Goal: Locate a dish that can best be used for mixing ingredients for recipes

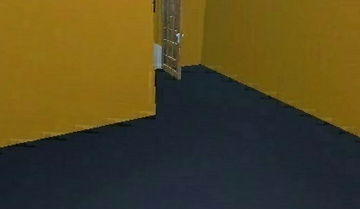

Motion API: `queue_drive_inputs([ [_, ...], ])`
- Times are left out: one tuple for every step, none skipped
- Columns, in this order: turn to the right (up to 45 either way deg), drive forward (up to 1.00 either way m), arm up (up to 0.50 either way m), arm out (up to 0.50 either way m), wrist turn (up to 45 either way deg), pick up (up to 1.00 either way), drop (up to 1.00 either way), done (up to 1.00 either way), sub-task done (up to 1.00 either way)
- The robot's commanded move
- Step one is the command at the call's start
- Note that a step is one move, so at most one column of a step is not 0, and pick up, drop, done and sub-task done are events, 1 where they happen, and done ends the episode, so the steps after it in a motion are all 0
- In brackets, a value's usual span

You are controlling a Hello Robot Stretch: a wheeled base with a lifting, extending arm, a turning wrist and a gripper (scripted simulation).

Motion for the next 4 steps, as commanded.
queue_drive_inputs([
  [0.0, 1.0, 0.0, 0.0, 0.0, 0.0, 0.0, 0.0, 0.0],
  [0.0, 1.0, 0.0, 0.0, 0.0, 0.0, 0.0, 0.0, 0.0],
  [3.0, 0.0, 0.0, 0.0, 0.0, 0.0, 0.0, 0.0, 0.0],
  [0.0, 0.65, 0.0, 0.0, 0.0, 0.0, 0.0, 0.0, 0.0],
])
